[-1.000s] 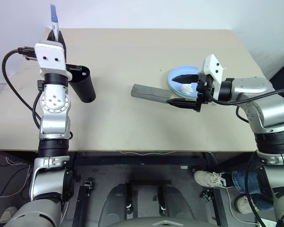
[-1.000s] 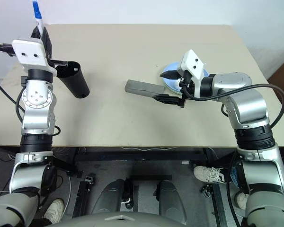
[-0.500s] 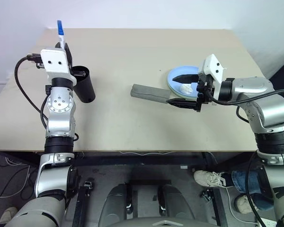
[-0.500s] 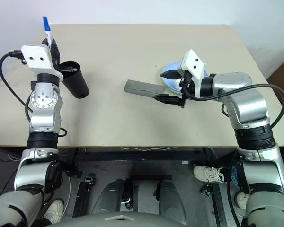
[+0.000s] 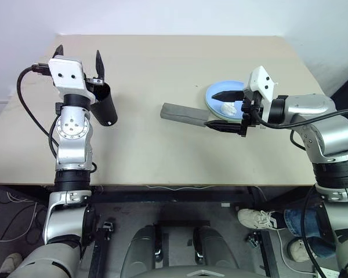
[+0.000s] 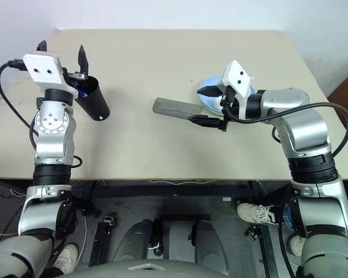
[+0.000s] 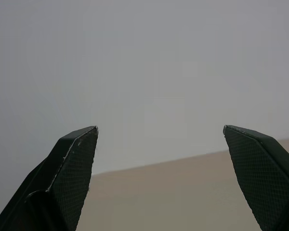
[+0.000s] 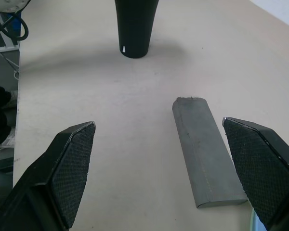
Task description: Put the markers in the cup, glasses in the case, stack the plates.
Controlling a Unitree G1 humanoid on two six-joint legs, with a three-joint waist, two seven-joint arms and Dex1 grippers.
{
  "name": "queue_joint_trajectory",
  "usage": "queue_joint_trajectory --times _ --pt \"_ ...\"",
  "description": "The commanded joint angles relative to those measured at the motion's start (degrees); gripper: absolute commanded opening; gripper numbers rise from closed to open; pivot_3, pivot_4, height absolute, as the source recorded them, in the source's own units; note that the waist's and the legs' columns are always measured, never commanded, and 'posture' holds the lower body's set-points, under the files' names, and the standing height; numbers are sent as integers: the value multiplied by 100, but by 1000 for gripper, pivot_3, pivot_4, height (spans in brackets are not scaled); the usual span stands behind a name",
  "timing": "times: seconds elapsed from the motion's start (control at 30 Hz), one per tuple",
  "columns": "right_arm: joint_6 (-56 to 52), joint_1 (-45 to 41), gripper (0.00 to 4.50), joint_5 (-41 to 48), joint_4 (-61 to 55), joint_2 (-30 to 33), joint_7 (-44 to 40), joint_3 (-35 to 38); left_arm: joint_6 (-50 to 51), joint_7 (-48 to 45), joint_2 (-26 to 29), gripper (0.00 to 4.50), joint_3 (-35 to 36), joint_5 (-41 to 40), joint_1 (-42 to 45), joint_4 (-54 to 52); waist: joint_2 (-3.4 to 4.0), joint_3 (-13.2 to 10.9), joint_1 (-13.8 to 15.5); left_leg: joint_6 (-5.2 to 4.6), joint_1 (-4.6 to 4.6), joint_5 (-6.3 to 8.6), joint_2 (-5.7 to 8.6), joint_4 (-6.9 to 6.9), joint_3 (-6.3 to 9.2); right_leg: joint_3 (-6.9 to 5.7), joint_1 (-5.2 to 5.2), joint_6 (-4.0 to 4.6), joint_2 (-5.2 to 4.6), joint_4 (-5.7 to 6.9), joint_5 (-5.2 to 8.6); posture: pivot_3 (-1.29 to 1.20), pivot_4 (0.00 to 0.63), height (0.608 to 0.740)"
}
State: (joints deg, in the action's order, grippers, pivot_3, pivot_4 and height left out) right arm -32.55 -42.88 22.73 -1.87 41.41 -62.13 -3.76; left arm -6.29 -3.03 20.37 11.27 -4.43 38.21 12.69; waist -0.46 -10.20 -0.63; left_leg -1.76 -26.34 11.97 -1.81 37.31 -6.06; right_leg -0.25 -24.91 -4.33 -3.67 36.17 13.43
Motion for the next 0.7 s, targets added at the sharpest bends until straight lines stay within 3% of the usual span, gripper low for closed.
queue_joint_trajectory --times 0.03,0.27,0.7 --pt "29 -128 4500 94 -49 3 27 209 773 -547 168 4410 -8 -475 -166 -862 0 0 -5 0 1 0 0 0 0 0 0 0 0 1 0 0 150 740" --pt "-239 -42 4500 248 -185 -10 -46 151 1997 -1415 935 4410 487 -1277 -808 -1802 0 0 -31 2 4 -1 -7 -2 1 1 -1 1 8 3 1 0 150 740" --pt "-64 -264 4500 90 205 -119 -426 -118 1821 -1268 1318 4410 1008 -1041 -1206 -1543 -1 1 -11 12 3 4 -1 -7 1 1 -4 22 -9 0 8 0 150 740"
